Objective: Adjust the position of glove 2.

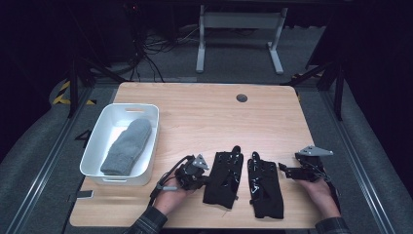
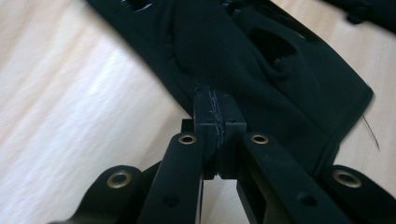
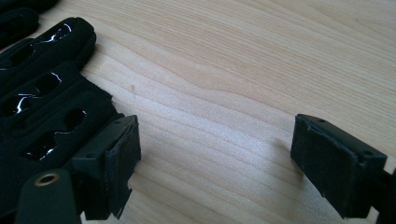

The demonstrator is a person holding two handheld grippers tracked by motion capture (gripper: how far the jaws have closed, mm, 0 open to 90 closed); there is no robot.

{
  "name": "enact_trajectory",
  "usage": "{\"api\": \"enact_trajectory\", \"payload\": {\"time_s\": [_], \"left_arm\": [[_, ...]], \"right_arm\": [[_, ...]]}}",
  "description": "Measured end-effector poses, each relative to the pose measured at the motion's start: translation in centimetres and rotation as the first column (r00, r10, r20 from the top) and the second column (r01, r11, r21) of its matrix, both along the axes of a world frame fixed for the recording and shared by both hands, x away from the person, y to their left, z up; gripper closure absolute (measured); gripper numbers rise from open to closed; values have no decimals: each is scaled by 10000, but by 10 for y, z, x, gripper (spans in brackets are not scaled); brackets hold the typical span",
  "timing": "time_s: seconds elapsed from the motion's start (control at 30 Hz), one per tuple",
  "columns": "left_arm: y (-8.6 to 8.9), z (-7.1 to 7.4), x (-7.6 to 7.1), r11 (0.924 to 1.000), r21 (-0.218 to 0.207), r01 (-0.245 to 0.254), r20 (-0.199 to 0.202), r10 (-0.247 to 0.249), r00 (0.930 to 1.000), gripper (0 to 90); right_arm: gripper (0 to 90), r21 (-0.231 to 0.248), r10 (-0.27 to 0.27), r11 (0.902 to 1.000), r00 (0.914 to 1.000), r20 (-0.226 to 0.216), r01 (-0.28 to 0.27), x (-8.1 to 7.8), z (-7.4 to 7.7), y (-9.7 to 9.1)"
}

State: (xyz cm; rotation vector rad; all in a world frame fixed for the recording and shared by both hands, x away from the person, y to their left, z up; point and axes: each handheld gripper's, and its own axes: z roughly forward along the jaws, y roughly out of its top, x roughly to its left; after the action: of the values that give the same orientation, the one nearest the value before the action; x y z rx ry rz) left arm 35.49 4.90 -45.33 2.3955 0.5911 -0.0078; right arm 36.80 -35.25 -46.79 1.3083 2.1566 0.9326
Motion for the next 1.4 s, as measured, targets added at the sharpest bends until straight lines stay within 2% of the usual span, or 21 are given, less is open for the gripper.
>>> {"api": "enact_trajectory", "payload": {"time_s": [0.13, 0.17, 0.2, 0.3, 0.4, 0.5, 0.63, 0.77, 0.87, 0.93, 0.97, 1.03, 1.1, 1.17, 1.23, 1.3, 1.33, 1.4], "left_arm": [[0, 2, 2, 9998, -110, -178, 218, 181, 9996, 834], [2, 4, 3, 9994, -223, -277, 152, 280, 9995, 811], [5, 5, 5, 9978, -463, -475, 157, 482, 9987, 787], [9, 9, 11, 9938, -730, -838, 175, 853, 9962, 658], [9, 9, 19, 9886, -970, -1150, 123, 1168, 9931, 586], [3, 9, 27, 9858, -1066, -1294, 207, 1323, 9910, 581], [-6, 3, 31, 9850, -1041, -1376, 106, 1395, 9902, 582], [-13, -4, 32, 9871, -783, -1400, 142, 1415, 9898, 598], [-16, -7, 31, 9885, -590, -1390, 202, 1404, 9899, 647], [-17, -7, 31, 9892, -606, -1338, 202, 1352, 9906, 713], [-17, -7, 30, 9892, -587, -1341, 253, 1358, 9904, 745], [-18, -8, 30, 9879, -646, -1408, 191, 1423, 9896, 795], [-17, -8, 30, 9870, -705, -1442, 167, 1457, 9892, 827], [-17, -8, 30, 9866, -714, -1466, 155, 1480, 9889, 842], [-17, -8, 30, 9860, -753, -1489, 152, 1504, 9885, 849], [-18, -9, 30, 9843, -802, -1574, 197, 1595, 9870, 854], [-17, -8, 30, 9852, -754, -1542, 133, 1556, 9877, 855], [-17, -8, 30, 9837, -798, -1612, 90, 1625, 9867, 858]], "right_arm": [[165, 0, -7, 10000, 10000, -2, 7, 0, 0, 0], [163, 2, -4, 10000, 10000, -3, 4, 0, 0, 0], [161, -1, 4, 10000, 10000, -6, -4, 0, 0, 0], [159, -2, 29, 10000, 10000, -20, -29, 0, 0, 0], [159, -4, 30, 10000, 10000, -19, -30, 0, 0, 0], [159, -4, 29, 10000, 10000, -19, -29, 0, 0, 0], [159, -1, 27, 10000, 10000, -21, -27, 0, 0, 0], [159, -3, 31, 10000, 10000, -18, -31, 0, 0, 0], [161, -1, 31, 10000, 10000, -20, -31, 0, 0, 0], [172, 22, 49, 10000, 10000, -17, -49, 0, 0, 0], [192, 29, 23, 10000, 10000, -15, -23, -1, 0, 1], [343, -57, 43, 10000, 9999, -121, -44, -1, 4, 1], [432, 113, 122, 9999, 9998, -141, -120, -4, 10, 0], [561, 320, 308, 9990, 9995, -87, -305, -9, 16, -1], [690, 493, 709, 9963, 9975, -77, -704, -16, 22, -1], [807, 719, 1289, 9893, 9913, -255, -1268, -26, 25, 0], [841, 700, 1455, 9872, 9890, -262, -1434, -29, 25, 1], [897, 809, 1968, 9780, 9792, -502, -1924, -38, 25, 4]]}}
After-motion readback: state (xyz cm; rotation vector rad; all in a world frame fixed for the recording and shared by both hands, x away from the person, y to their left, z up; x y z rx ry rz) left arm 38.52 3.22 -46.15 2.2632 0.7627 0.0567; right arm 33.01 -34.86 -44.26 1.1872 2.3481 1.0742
